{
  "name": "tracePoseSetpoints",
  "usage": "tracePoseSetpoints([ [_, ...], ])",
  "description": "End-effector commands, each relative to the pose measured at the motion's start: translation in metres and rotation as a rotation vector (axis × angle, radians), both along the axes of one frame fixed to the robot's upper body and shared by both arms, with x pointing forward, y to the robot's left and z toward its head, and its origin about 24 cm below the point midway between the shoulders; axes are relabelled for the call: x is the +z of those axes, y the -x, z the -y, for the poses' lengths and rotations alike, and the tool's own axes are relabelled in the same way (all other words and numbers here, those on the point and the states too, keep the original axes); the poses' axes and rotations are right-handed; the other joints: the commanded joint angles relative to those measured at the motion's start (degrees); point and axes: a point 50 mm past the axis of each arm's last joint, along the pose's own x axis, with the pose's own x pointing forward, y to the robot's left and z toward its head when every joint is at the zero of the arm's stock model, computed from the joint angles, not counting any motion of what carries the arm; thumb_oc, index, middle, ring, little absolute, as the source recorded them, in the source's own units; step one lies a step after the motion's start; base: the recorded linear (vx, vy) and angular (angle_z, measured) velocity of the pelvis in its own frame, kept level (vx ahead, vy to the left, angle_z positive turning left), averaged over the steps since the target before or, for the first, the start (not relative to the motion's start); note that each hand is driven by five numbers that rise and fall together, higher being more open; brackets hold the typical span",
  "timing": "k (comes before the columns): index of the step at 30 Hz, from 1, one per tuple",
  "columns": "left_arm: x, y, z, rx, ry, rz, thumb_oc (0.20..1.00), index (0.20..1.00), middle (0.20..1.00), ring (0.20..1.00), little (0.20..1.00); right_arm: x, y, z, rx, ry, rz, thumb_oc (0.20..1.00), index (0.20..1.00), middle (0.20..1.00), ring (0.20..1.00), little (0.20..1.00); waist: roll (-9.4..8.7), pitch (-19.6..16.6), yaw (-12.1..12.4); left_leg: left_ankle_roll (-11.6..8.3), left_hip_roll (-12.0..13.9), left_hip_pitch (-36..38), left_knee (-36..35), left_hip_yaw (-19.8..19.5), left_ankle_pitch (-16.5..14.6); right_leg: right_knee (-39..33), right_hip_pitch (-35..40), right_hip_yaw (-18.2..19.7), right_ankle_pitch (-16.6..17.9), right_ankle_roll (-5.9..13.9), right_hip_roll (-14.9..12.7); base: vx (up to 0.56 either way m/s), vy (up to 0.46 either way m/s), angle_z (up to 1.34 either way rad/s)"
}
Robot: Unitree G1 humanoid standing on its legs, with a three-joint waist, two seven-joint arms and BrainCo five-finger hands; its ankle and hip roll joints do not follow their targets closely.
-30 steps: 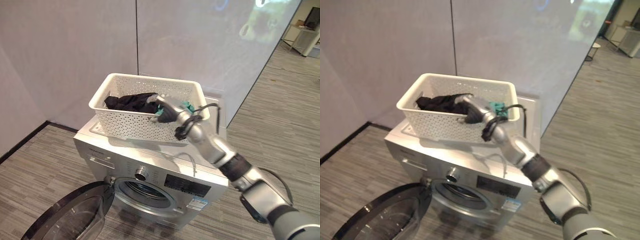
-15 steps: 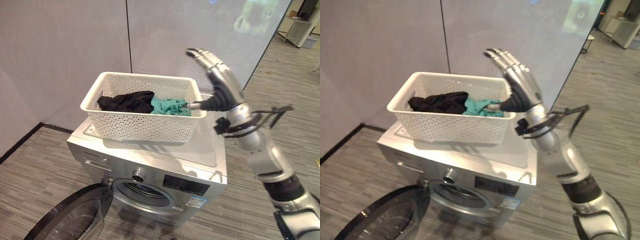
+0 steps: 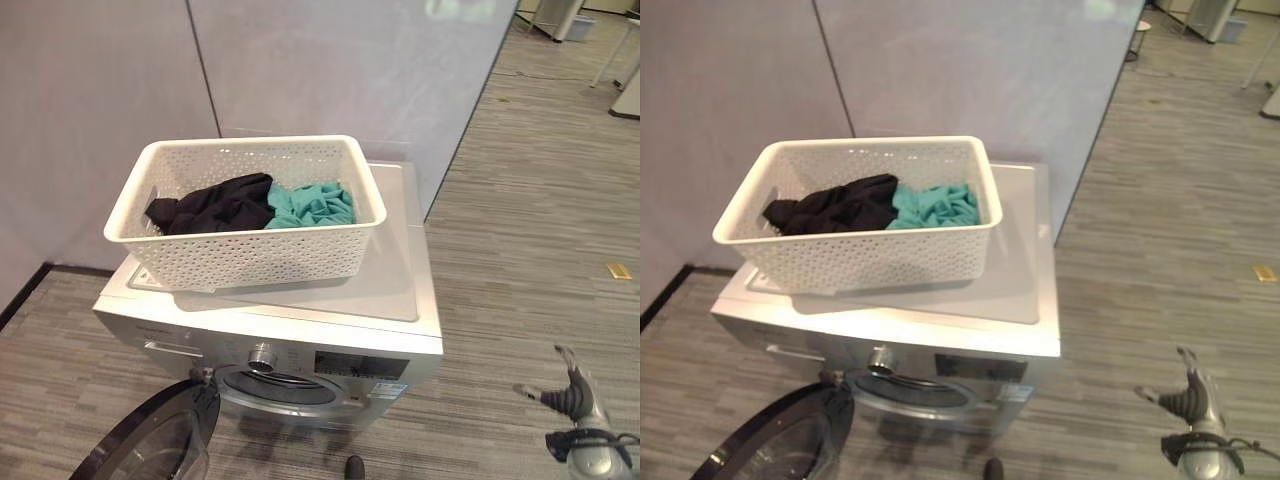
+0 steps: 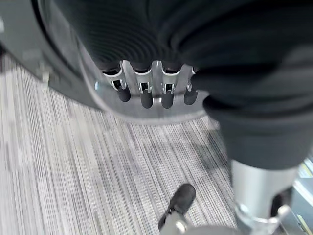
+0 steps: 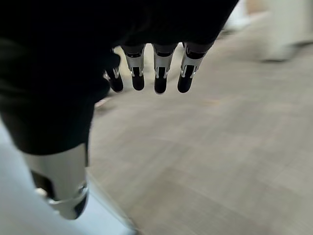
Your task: Grab the laundry basket,head to the washer,open it,put in the laundry and shut it.
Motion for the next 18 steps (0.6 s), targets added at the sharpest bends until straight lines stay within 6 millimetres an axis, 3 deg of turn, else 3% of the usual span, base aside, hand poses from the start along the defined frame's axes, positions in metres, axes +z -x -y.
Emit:
tracePoseSetpoints([
  [1,0.002,0.003,-0.008,0.017,-0.014,-0.011,1.000,1.000,1.000,1.000,1.000,-0.011,-0.019,-0.016,-0.063,-0.151,0.100,1.000,1.000,1.000,1.000,1.000,-5.08,-1.36,0.80,0.42,-2.80,-0.45,-0.51,-0.47,0.71,-9.60,6.82,0.54,7.18,5.93,-3.04,-0.01,-0.008,-0.03],
  [2,0.001,0.003,-0.005,0.018,-0.010,-0.004,1.000,1.000,1.000,1.000,1.000,-0.032,-0.005,-0.022,-0.159,-0.264,0.050,1.000,1.000,1.000,1.000,1.000,-4.96,-1.35,0.86,0.36,-2.81,-0.35,-0.51,-0.41,0.74,-9.71,7.05,0.49,7.11,5.81,-3.03,-0.01,-0.025,-0.04],
  [3,0.002,-0.001,-0.007,0.030,0.001,0.003,1.000,1.000,1.000,1.000,1.000,-0.072,0.033,-0.042,-0.416,-0.578,-0.036,1.000,1.000,1.000,1.000,1.000,-4.73,-1.67,0.89,0.09,-2.85,-0.28,-0.51,-0.46,0.85,-10.00,7.44,0.31,6.91,5.55,-2.96,0.00,0.000,0.00],
  [5,0.002,-0.002,-0.007,0.030,0.010,0.003,1.000,1.000,1.000,1.000,1.000,-0.089,0.062,-0.051,-0.641,-0.752,-0.044,1.000,1.000,1.000,1.000,1.000,-4.67,-1.75,0.95,-0.06,-2.82,-0.05,-0.51,-0.62,0.66,-10.24,7.99,0.06,6.70,5.53,-2.93,0.01,-0.018,0.07],
  [6,0.002,-0.002,-0.007,0.030,0.010,0.004,1.000,1.000,1.000,1.000,1.000,-0.089,0.061,-0.051,-0.641,-0.753,-0.042,1.000,1.000,1.000,1.000,1.000,-4.73,-1.82,0.96,-0.06,-2.85,-0.25,-0.51,-0.57,0.83,-10.25,7.78,0.09,6.82,5.48,-2.96,0.03,-0.021,0.14],
  [7,0.002,-0.002,-0.008,0.034,0.022,-0.002,1.000,1.000,1.000,1.000,1.000,-0.093,0.079,-0.050,-0.894,-0.872,0.070,1.000,1.000,1.000,1.000,1.000,-4.79,-2.11,0.81,-0.25,-2.78,-0.05,-0.51,-0.69,0.63,-10.39,8.08,0.00,6.61,5.55,-2.93,0.02,-0.017,0.10],
  [9,0.002,-0.002,-0.007,0.035,0.032,-0.004,1.000,1.000,1.000,1.000,1.000,-0.088,0.081,-0.035,-0.978,-0.870,0.161,1.000,1.000,1.000,1.000,1.000,-4.86,-2.43,0.59,-0.30,-2.79,-0.16,-0.51,-0.73,0.58,-10.38,8.01,-0.07,6.78,5.66,-3.03,0.02,-0.005,0.01],
  [11,0.001,-0.001,-0.004,0.034,0.044,-0.005,1.000,1.000,1.000,1.000,1.000,-0.074,0.071,-0.010,-0.991,-0.836,0.293,1.000,1.000,1.000,1.000,1.000,-5.15,-2.73,0.27,-0.32,-2.83,-0.52,-0.51,-0.52,0.79,-10.44,7.68,0.00,7.29,5.77,-3.14,0.00,0.017,0.06],
  [12,0.000,0.002,-0.002,0.041,0.056,-0.017,1.000,1.000,1.000,1.000,1.000,-0.043,0.049,0.030,-0.877,-0.726,0.406,1.000,1.000,1.000,1.000,1.000,-5.55,-2.90,-0.10,-0.32,-2.93,-0.77,-0.51,-0.42,0.81,-10.47,7.30,0.17,7.74,6.03,-3.23,0.00,0.030,0.04],
  [13,0.000,0.003,-0.001,0.043,0.060,-0.022,1.000,1.000,1.000,1.000,1.000,-0.030,0.042,0.045,-0.845,-0.664,0.438,1.000,1.000,1.000,1.000,1.000,-5.70,-2.89,-0.18,-0.32,-2.92,-0.67,-0.51,-0.48,0.54,-10.46,7.39,0.17,7.72,6.21,-3.25,0.01,0.034,-0.05],
  [14,0.000,0.006,-0.002,0.054,0.064,-0.030,1.000,1.000,1.000,1.000,1.000,-0.004,0.024,0.067,-0.756,-0.582,0.497,1.000,1.000,1.000,1.000,1.000,-6.11,-2.97,-0.32,-0.31,-2.98,-0.81,-0.51,-0.42,0.53,-10.51,7.16,0.28,8.07,6.39,-3.31,0.01,0.024,-0.04],
  [16,0.001,0.004,-0.004,0.061,0.066,-0.027,1.000,1.000,1.000,1.000,1.000,0.041,-0.012,0.086,-0.578,-0.461,0.603,1.000,1.000,1.000,1.000,1.000,-6.71,-2.86,-0.26,-0.25,-3.01,-1.36,-0.51,-0.31,0.72,-10.57,6.55,0.38,8.54,6.57,-3.43,0.00,0.000,0.00],
  [17,0.001,0.004,-0.005,0.070,0.066,-0.024,1.000,1.000,1.000,1.000,1.000,0.088,-0.042,0.093,-0.405,-0.337,0.713,1.000,1.000,1.000,1.000,1.000,-7.31,-2.54,-0.07,-0.19,-2.97,-1.64,-0.51,-0.41,0.48,-10.57,6.34,0.32,8.62,6.82,-3.47,-0.03,0.017,-0.04],
  [18,0.001,0.003,-0.005,0.070,0.066,-0.023,1.000,1.000,1.000,1.000,1.000,0.088,-0.042,0.093,-0.407,-0.336,0.712,1.000,1.000,1.000,1.000,1.000,-7.36,-2.58,-0.05,-0.18,-3.00,-1.84,-0.51,-0.38,0.70,-10.61,6.16,0.33,8.81,6.75,-3.50,-0.01,0.029,-0.07],
])
